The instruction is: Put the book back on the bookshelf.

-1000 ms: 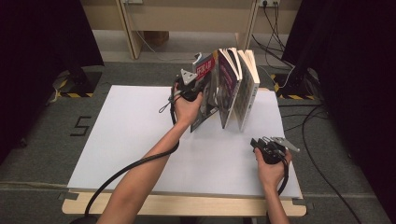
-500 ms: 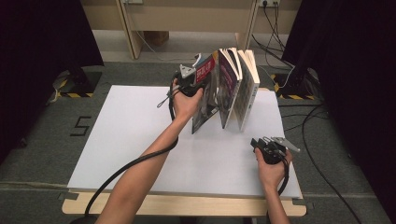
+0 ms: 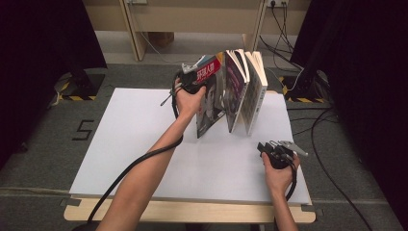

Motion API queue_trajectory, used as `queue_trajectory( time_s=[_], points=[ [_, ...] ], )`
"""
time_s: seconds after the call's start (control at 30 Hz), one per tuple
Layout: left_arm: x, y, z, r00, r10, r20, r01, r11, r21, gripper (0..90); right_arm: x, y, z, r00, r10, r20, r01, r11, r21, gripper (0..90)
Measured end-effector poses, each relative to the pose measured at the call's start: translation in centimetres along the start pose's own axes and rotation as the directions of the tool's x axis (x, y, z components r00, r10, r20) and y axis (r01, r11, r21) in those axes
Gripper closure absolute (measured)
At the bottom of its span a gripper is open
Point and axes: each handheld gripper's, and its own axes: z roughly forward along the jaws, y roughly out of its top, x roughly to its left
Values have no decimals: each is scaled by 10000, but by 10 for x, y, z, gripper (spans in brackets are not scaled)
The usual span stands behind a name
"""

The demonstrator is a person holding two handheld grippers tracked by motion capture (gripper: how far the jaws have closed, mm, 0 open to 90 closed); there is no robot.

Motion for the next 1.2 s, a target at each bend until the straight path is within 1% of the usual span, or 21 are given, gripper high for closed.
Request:
queue_trajectory(
  time_s=[0.03, 0.07, 0.1, 0.13, 0.17, 0.23, 0.4, 0.47, 0.57, 0.6, 0.63, 0.8, 0.87, 0.9, 0.93, 1.07, 1.1, 1.13, 1.2],
  points=[
    [0, 0, 0, 10000, 0, 0, 0, 10000, 0, 770, 1, 0, 0, 9999, 106, 7, -106, 9999, 43, 634],
    [0, -1, 1, 10000, 66, -42, -65, 10000, 47, 770, 1, 0, 0, 9999, 106, 7, -106, 9999, 43, 634],
    [-2, -1, 1, 9999, 135, -34, -135, 9999, 87, 795, -1, 0, 0, 10000, -27, -5, 27, 10000, -13, 635],
    [-2, -1, 1, 9999, 135, -34, -135, 9999, 87, 807, -1, 0, 0, 10000, -27, -5, 27, 10000, -13, 635],
    [-2, 0, 1, 9999, 155, -15, -154, 9998, 117, 823, 0, 0, 0, 9999, 159, -20, -159, 9999, 6, 634],
    [-3, 0, 0, 9999, 138, -2, -138, 9998, 133, 853, 0, -1, 0, 9999, 106, -7, -106, 9999, 83, 634],
    [-7, 0, -3, 9999, 25, 119, -26, 10000, 92, 860, 0, -1, 0, 9999, 146, -28, -146, 9998, 105, 634],
    [-9, 0, -5, 9999, -25, 134, 26, 10000, -88, 861, 0, -1, 0, 10000, 79, -20, -79, 9999, 64, 634],
    [-12, 3, -9, 9999, -14, 106, 20, 9987, -506, 862, -1, -1, 0, 9999, 102, -29, -102, 9999, 18, 634],
    [-14, 4, -11, 10000, 5, 79, 2, 9966, -830, 862, -1, 0, 1, 9999, 128, -44, -128, 9999, 20, 634],
    [-14, 4, -11, 10000, 5, 79, 2, 9966, -830, 863, -1, 0, 1, 9999, 128, -44, -128, 9999, 20, 634],
    [-15, 2, -12, 9996, 204, -220, -234, 9884, -1499, 863, -1, 1, 0, 10000, 13, -32, -13, 10000, -63, 634],
    [-15, -2, -9, 9991, 304, -287, -349, 9847, -1710, 863, -1, 1, -1, 10000, 30, -32, -30, 10000, -36, 634],
    [-15, -5, -8, 9986, 368, -377, -429, 9834, -1763, 863, -1, 1, -1, 9999, 90, -56, -91, 10000, -34, 634],
    [-16, -9, -6, 9979, 395, -515, -488, 9799, -1936, 863, -1, 1, -1, 10000, 92, -16, -92, 10000, 23, 634],
    [-19, -12, -6, 9962, 579, -657, -706, 9749, -2110, 863, -1, 2, -3, 10000, 17, -15, -17, 9999, -107, 634],
    [-20, -13, -7, 9952, 694, -686, -828, 9728, -2162, 863, -2, 2, -3, 10000, 33, -22, -33, 10000, -92, 634],
    [-20, -13, -7, 9952, 694, -686, -828, 9728, -2162, 863, -2, 2, -3, 10000, 33, -22, -33, 10000, -92, 634],
    [-21, -14, -7, 9946, 724, -738, -875, 9694, -2292, 863, -2, 2, -3, 10000, 52, -50, -52, 9999, -104, 635]
  ],
)
